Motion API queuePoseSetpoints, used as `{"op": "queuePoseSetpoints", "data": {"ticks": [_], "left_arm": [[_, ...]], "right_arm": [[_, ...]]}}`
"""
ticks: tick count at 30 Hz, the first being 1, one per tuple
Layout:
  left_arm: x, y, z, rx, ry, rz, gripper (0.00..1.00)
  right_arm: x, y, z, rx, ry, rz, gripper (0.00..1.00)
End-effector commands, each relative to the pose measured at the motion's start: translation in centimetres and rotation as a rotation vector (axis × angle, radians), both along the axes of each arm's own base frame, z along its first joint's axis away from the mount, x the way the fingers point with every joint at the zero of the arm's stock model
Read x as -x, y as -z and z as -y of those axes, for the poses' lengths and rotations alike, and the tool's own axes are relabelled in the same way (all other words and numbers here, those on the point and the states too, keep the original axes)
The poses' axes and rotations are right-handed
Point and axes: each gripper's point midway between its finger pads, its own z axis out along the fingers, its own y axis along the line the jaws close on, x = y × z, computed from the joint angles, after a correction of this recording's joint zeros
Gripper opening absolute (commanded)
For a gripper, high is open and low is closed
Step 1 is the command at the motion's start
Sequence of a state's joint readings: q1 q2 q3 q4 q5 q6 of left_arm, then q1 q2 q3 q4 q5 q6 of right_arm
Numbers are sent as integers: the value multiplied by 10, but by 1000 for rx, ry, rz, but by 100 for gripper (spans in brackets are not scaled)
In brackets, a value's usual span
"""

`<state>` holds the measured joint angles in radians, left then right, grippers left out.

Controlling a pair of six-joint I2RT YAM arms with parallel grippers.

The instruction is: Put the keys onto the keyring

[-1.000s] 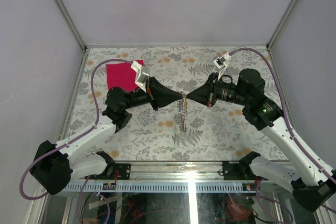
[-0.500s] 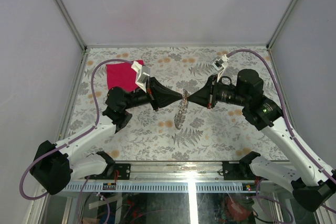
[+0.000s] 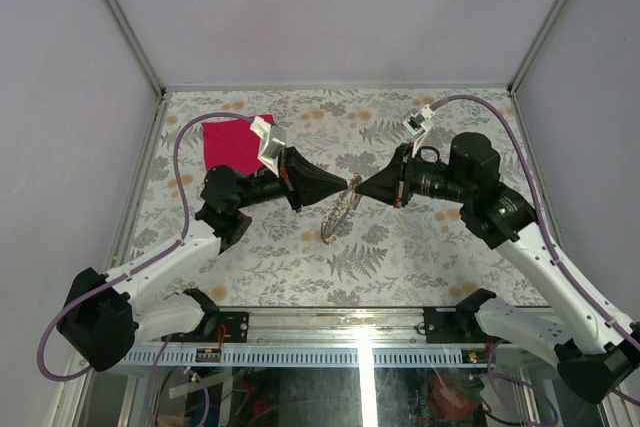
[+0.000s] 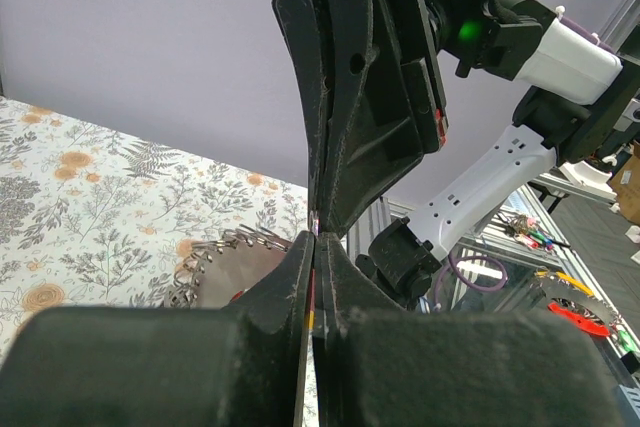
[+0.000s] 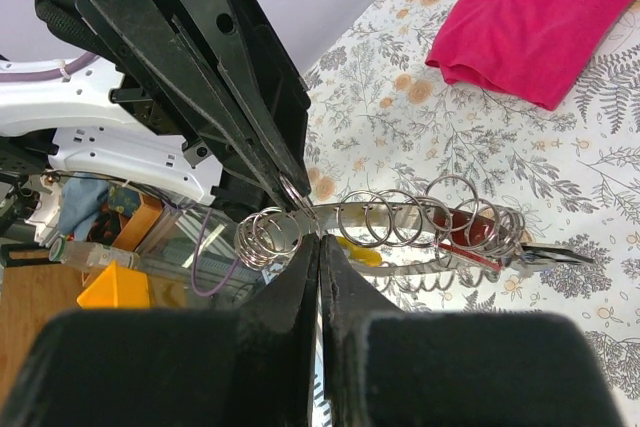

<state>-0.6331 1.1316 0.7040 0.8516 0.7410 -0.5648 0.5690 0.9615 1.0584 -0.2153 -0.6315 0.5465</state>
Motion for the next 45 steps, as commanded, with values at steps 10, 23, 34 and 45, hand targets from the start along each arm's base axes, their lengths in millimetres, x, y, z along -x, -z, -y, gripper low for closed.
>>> {"op": "queuePoseSetpoints", "data": {"ticks": [10, 23, 34, 45], "left_arm": [[6, -31, -6, 82, -3, 105, 0], [10, -34, -5, 91, 18, 114, 0], [11, -35, -6, 93, 22, 116, 0], [12, -35, -6, 90, 18, 119, 0]], "right_arm": [[-3, 3, -3, -71, 28, -34, 0], [-10, 7, -2, -155, 92, -75, 2], [-11, 5, -2, -162, 94, -54, 18], [-1, -37, 15, -138, 85, 258, 34]]}}
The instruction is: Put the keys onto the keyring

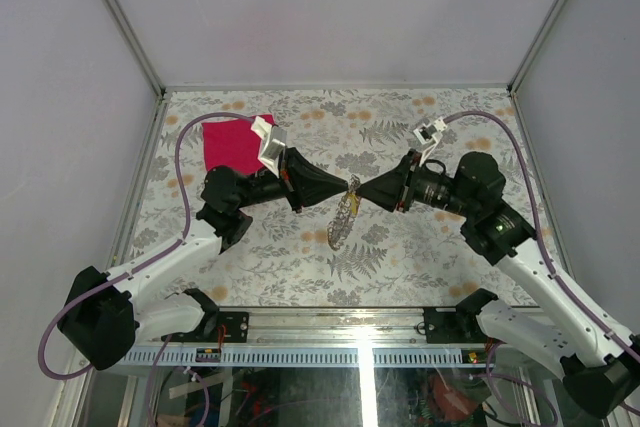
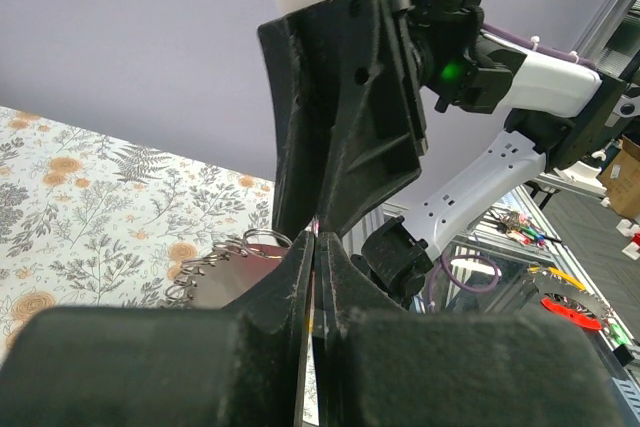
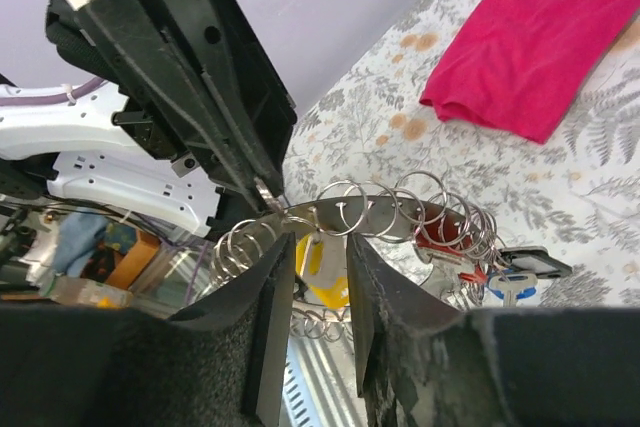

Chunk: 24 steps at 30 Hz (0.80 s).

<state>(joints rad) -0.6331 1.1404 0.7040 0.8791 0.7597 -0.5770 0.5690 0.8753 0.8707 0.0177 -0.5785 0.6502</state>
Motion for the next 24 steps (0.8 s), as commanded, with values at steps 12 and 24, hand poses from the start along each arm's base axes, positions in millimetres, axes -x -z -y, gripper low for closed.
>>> {"op": "queuePoseSetpoints", "data": {"ticks": [12, 24], "left_arm": [[12, -35, -5, 81, 26, 119, 0], [12, -35, -4, 77, 39, 118, 0]], "right_arm": [[10, -67, 12, -38, -13, 414, 33], [17, -57, -6, -71, -154, 384, 32]]}}
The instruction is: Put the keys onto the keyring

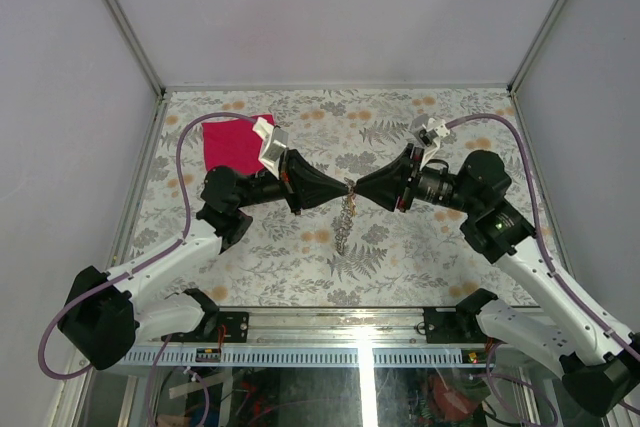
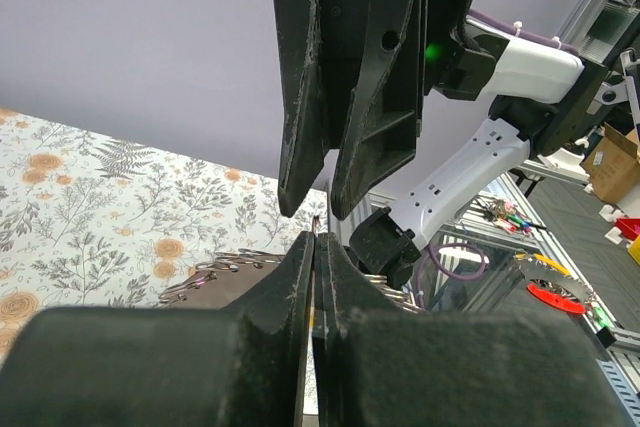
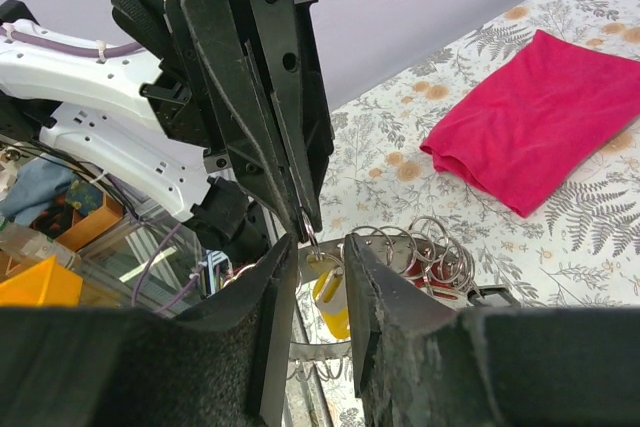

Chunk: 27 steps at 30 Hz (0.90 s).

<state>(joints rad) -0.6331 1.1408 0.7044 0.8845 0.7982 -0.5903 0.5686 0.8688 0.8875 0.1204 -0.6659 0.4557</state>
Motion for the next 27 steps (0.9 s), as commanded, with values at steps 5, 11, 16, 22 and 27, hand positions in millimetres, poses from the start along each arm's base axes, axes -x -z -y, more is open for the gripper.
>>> {"op": "queuePoseSetpoints", "data": {"ticks": [5, 11, 16, 22, 27], "left_arm": [[5, -36, -4, 87, 0, 113, 0], [5, -36, -5, 89, -4, 112, 0], [5, -36, -5, 89, -3, 112, 0], [5, -36, -5, 90, -6, 112, 0], [5, -35, -5, 88, -5, 110, 0]], "right_arm": [[11, -21, -7, -59, -104, 68, 30], [13, -12, -10, -48, -130, 42, 28], [13, -3, -10, -37, -130, 23, 27], [13, 0, -11, -36, -134, 19, 23], [12, -2, -12, -49, -138, 26, 10]]}}
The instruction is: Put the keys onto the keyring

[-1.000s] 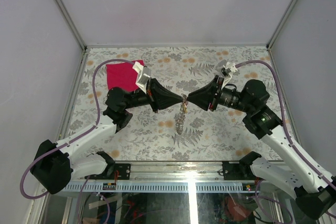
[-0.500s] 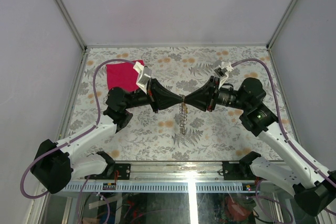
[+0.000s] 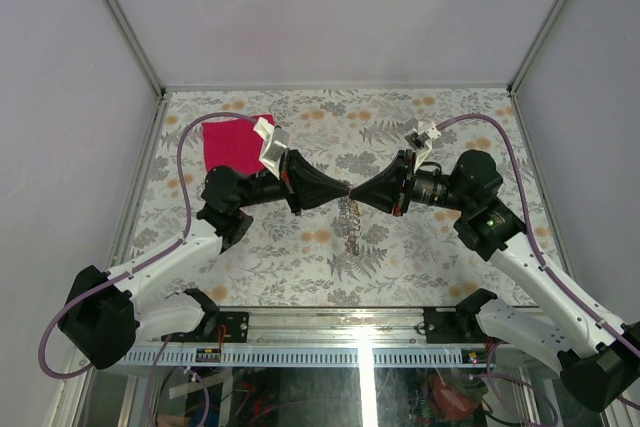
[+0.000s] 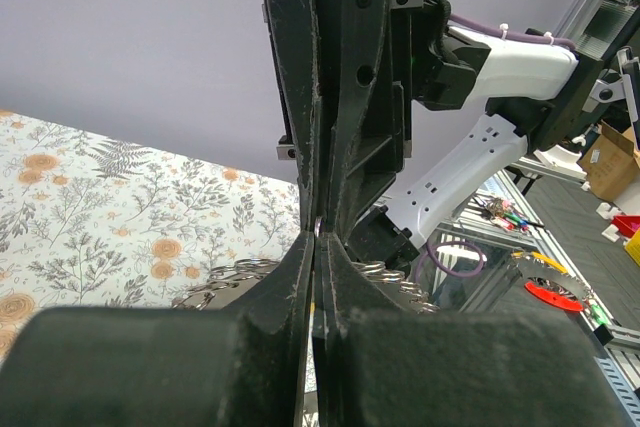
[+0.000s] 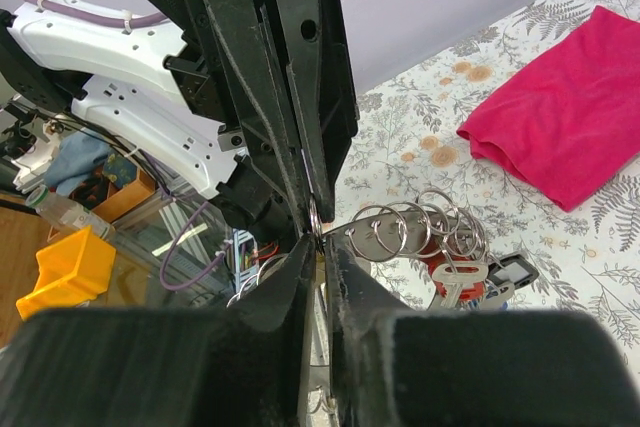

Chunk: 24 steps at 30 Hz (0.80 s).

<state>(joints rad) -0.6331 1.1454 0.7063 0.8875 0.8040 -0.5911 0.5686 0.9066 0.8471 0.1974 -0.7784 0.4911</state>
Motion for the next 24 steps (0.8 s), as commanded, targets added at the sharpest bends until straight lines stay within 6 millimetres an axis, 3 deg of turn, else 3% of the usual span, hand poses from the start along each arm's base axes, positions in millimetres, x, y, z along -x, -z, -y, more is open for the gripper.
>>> {"op": "queuePoseSetpoints", "data": {"ticks": [1, 5, 12, 20, 24], "left_arm": [[5, -36, -6, 91, -12, 109, 0], [4, -35, -5, 90, -11, 108, 0], [5, -35, -5, 91, -8, 108, 1], [14, -42, -8, 112, 25, 131, 25], [18, -46, -10, 115, 24, 148, 29]], "right_arm": [[1, -17, -2, -52, -22, 59, 7], [0, -25, -1, -74, -11, 88, 0], [6, -33, 4, -12, -20, 154, 0], [11, -26, 15, 197, -68, 216, 0], [11, -31, 22, 287, -74, 243, 0]]}}
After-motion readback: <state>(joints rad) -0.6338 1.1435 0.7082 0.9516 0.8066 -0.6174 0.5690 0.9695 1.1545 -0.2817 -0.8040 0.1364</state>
